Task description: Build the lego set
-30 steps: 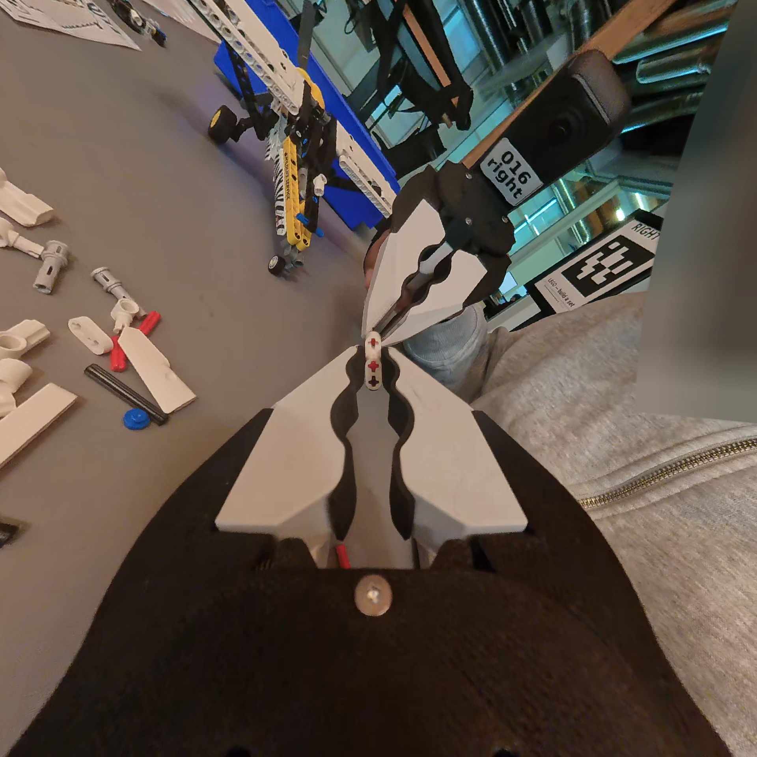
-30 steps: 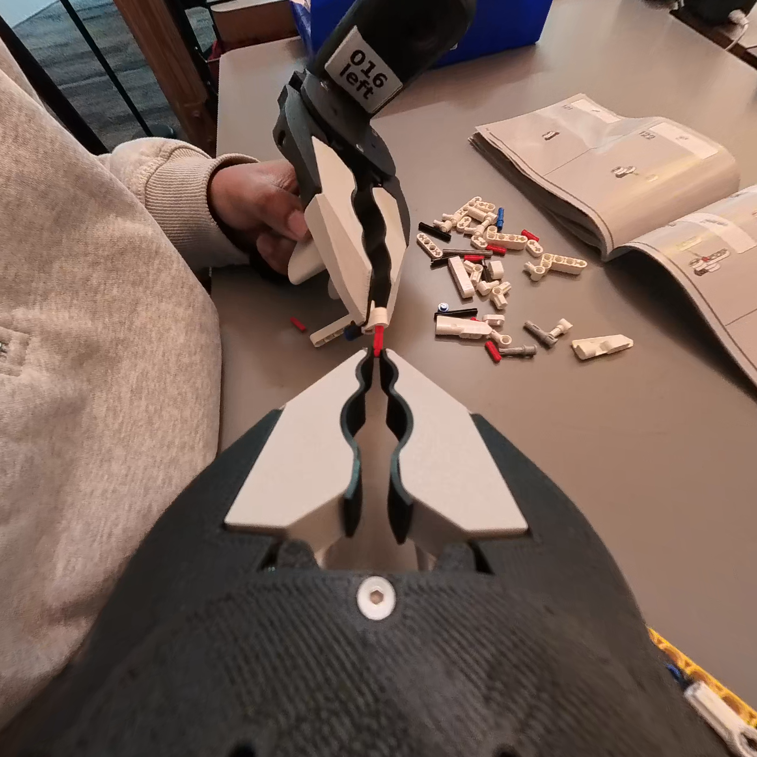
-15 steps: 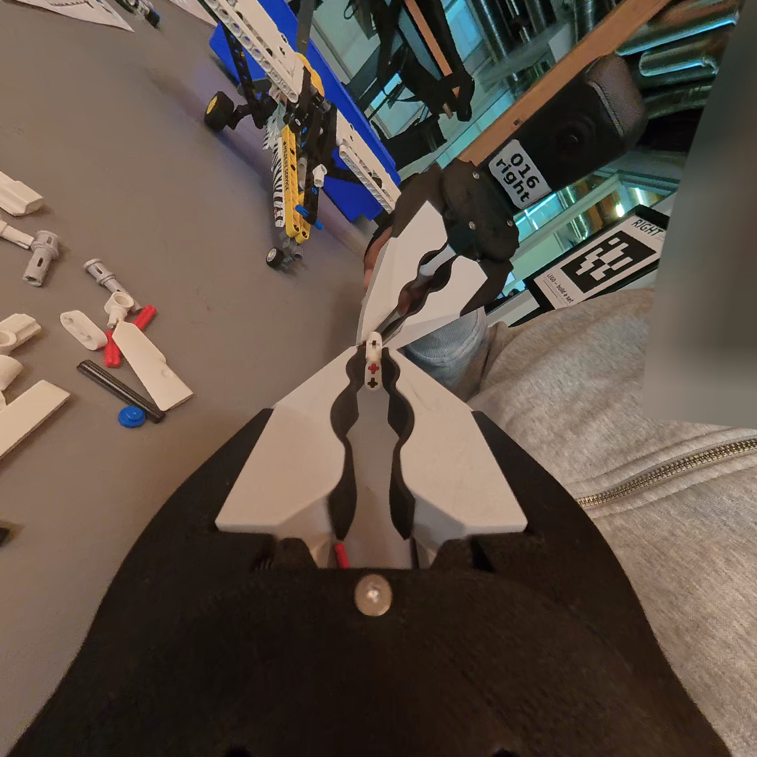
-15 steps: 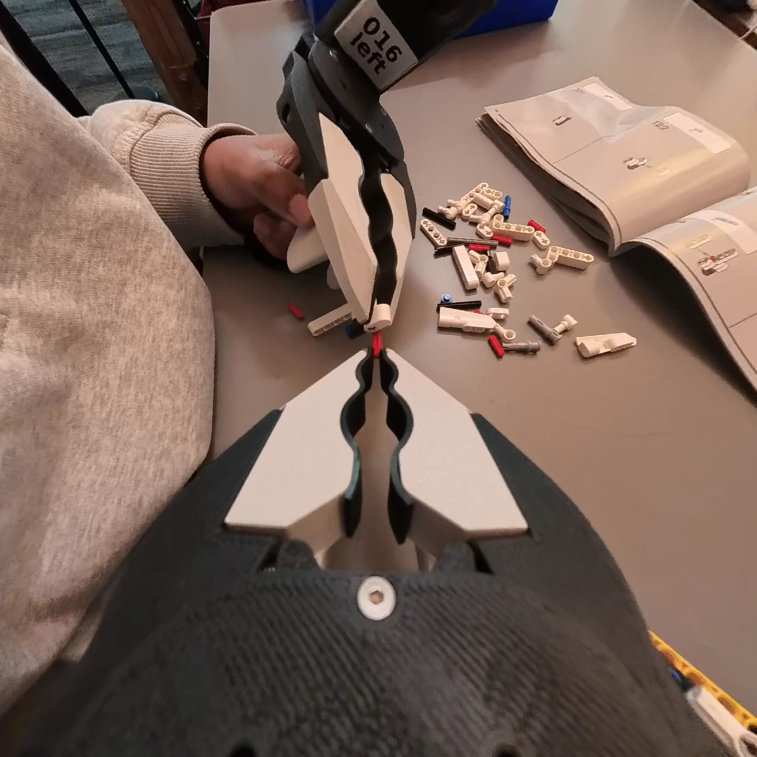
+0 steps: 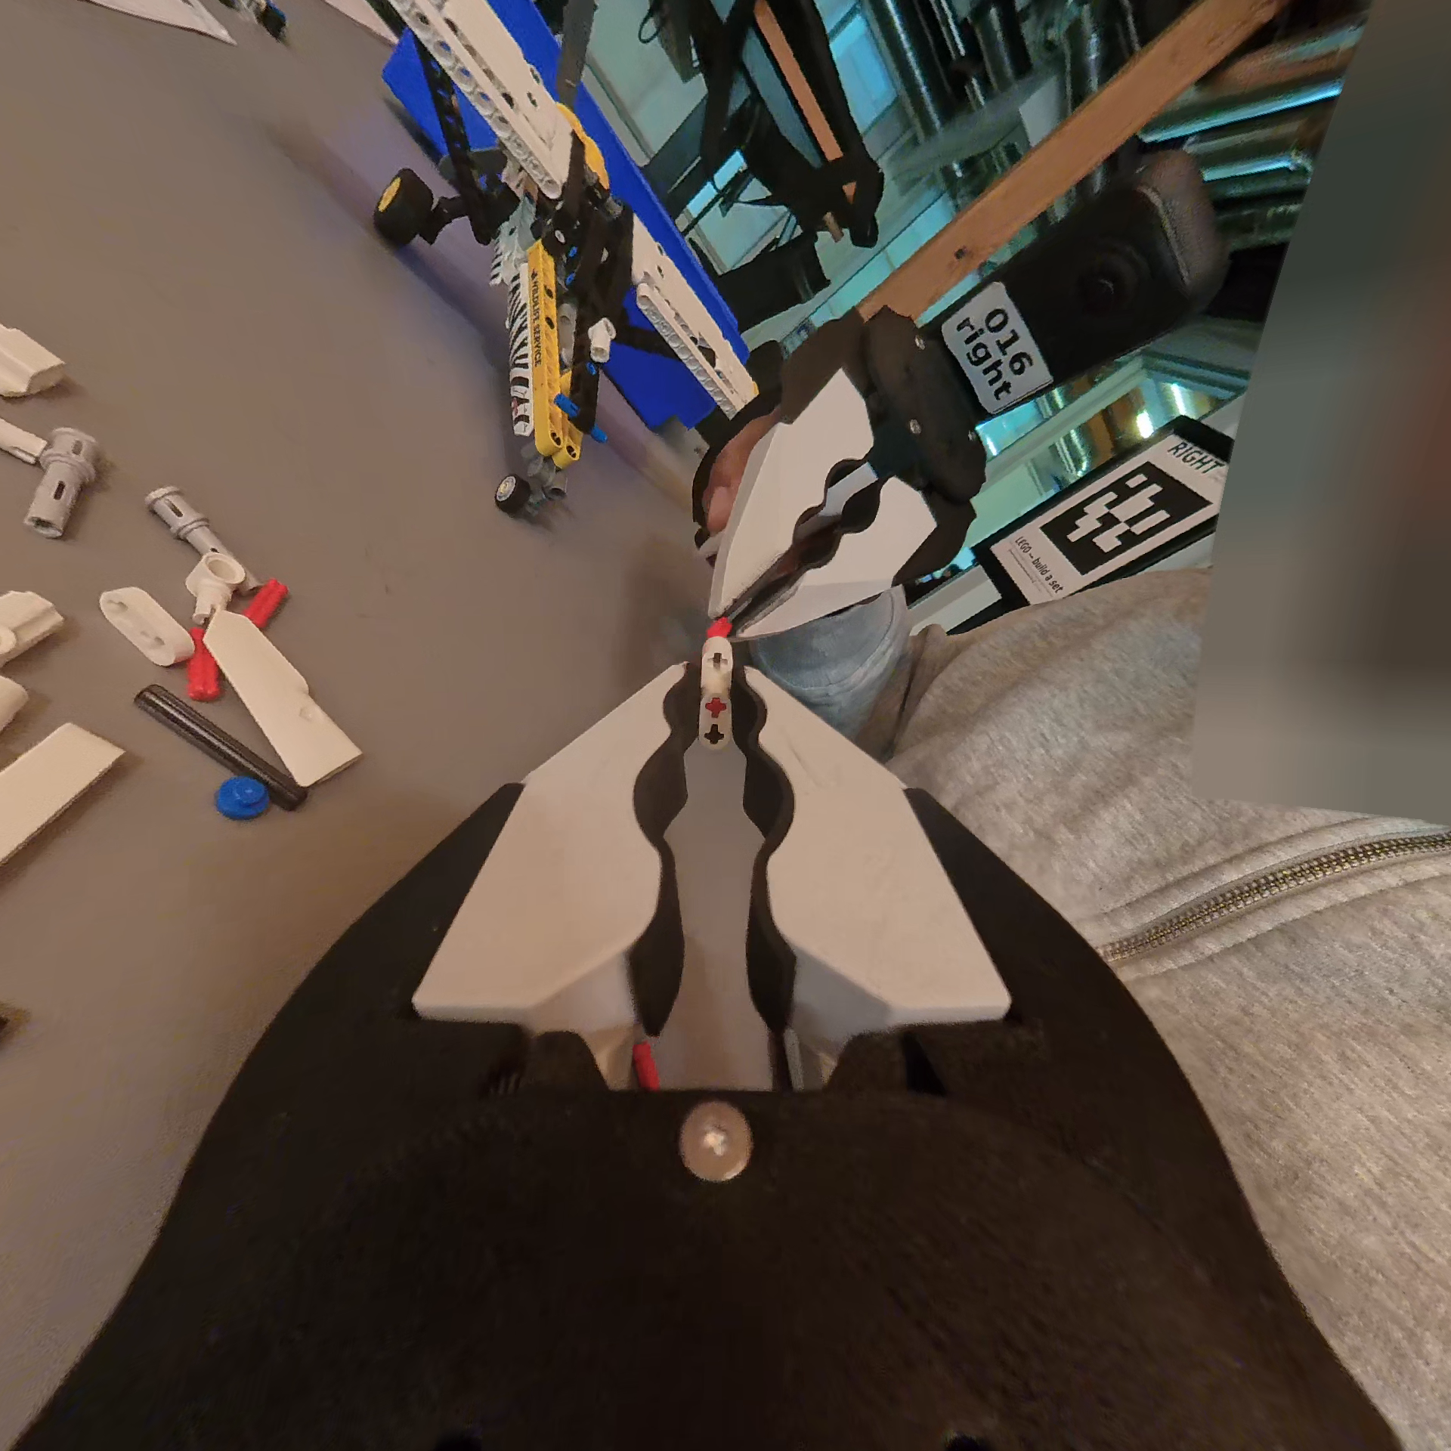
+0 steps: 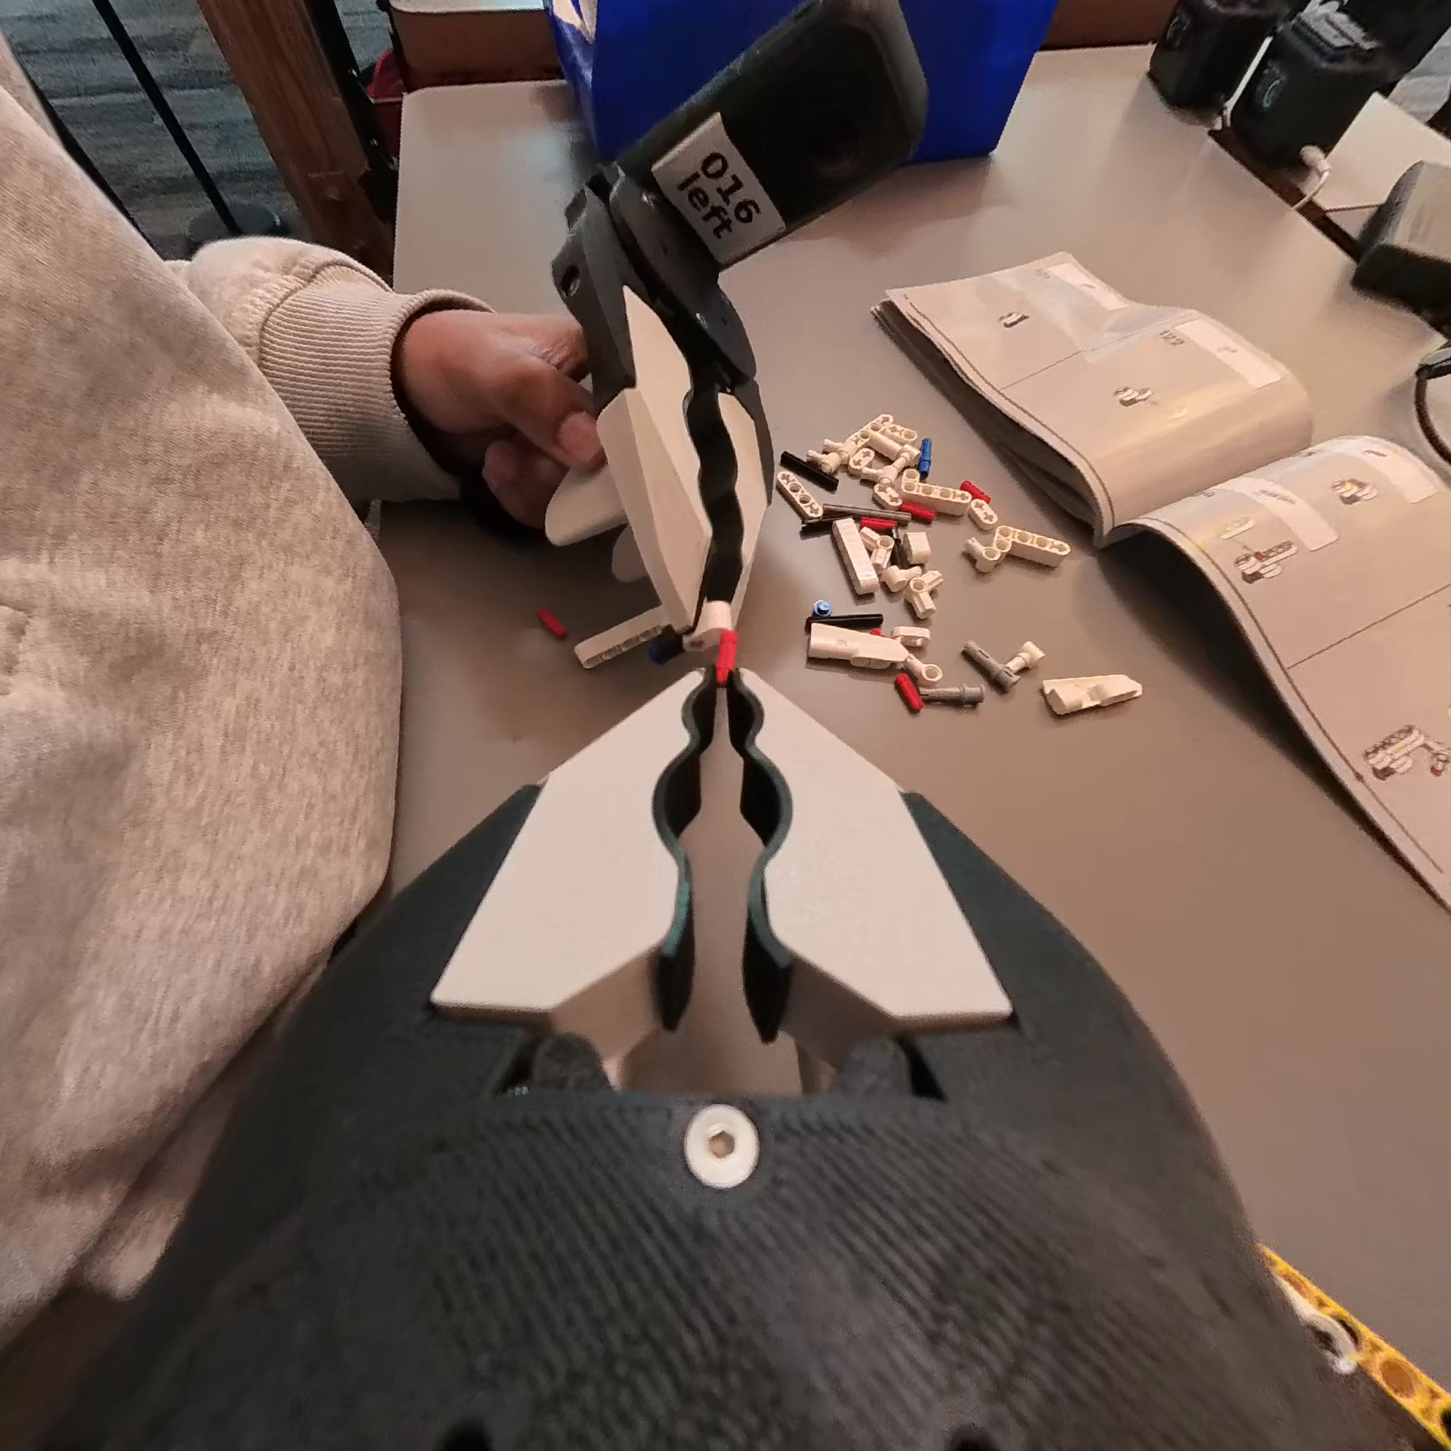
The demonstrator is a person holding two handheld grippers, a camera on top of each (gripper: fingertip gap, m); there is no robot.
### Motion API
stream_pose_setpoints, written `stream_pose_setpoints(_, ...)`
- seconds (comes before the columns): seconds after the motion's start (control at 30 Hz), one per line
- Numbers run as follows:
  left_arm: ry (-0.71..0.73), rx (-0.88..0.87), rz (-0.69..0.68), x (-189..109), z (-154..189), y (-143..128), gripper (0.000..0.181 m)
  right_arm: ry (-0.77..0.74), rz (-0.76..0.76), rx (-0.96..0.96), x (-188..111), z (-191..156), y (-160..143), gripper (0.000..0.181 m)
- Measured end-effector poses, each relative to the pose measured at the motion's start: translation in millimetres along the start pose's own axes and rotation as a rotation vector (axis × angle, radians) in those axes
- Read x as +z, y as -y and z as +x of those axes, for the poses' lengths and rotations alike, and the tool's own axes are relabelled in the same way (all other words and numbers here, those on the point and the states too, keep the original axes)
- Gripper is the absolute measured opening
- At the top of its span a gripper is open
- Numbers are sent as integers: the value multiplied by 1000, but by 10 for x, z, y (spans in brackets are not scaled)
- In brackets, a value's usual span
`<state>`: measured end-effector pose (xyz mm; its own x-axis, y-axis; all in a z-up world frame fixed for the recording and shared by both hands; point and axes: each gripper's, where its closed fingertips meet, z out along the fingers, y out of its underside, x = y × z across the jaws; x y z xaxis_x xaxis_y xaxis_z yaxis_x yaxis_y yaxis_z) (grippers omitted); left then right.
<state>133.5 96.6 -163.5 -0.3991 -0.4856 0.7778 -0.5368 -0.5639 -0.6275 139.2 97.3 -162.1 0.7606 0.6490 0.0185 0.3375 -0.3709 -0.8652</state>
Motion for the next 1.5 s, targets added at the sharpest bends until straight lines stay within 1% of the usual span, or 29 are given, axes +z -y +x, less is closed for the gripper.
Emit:
stream_pose_setpoints(0.17, -40, -22, 31, -34, 34, 46, 4, 13, 7, -7, 16, -31, 8, 1)
stream_pose_setpoints(0.5, -54, -25, 7, -15, 53, 11, 4, 11, 11, -40, 9, -51, 27, 1)
stream_pose_setpoints(0.67, -93, -41, -27, -4, 96, -31, 4, 53, 21, -79, -21, -100, 36, 1)
stream_pose_setpoints(0.8, -89, -45, -69, 26, 91, -86, 4, 96, -14, -111, -31, -133, -17, 1)
stream_pose_setpoints(1.03, -88, -57, -91, 37, 82, -116, 4, 123, -42, -145, -30, -146, -37, 1)
stream_pose_setpoints(1.17, -82, -59, -88, 34, 72, -110, 4, 124, -37, -123, -22, -133, -41, 1)
stream_pose_setpoints(1.5, -101, -53, -56, 9, 98, -65, 4, 133, 4, 27, -14, -124, 25, 1)
